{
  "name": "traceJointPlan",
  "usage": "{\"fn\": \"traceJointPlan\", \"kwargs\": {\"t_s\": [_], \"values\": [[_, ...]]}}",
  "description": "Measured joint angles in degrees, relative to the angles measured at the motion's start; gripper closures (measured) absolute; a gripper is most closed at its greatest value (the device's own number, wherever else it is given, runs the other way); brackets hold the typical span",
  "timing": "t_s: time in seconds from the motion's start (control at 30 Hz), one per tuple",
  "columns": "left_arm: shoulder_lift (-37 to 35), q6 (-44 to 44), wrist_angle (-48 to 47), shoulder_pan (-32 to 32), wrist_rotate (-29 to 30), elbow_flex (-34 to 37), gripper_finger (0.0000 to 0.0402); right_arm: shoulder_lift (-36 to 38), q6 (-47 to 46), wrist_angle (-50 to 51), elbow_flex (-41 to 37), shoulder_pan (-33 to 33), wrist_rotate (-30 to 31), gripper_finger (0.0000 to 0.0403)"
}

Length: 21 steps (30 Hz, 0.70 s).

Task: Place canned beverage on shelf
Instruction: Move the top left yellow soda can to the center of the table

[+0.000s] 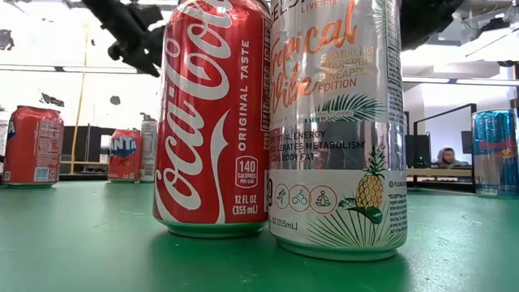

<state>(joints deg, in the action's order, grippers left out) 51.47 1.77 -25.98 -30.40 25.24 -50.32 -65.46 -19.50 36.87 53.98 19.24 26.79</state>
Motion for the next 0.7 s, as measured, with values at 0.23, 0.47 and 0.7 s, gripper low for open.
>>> {"fn": "traceJointPlan", "kwargs": {"t_s": [0.23, 0.47, 0.7], "values": [[18.5, 0.4, -16.8, -14.2, -4.1, -17.2, 0.0105, -2.4, 0.1, -0.5, 0.0, 4.8, 1.7, 0.0372], [32.4, -1.2, -27.6, -20.2, -5.4, -31.1, 0.0105, -2.0, -1.1, -0.5, 0.0, 7.2, 1.7, 0.0375], [39.3, -4.3, -32.0, -22.0, -5.0, -35.9, 0.0105, -2.0, -1.5, -0.5, 0.0, 7.4, 1.7, 0.0373]]}}
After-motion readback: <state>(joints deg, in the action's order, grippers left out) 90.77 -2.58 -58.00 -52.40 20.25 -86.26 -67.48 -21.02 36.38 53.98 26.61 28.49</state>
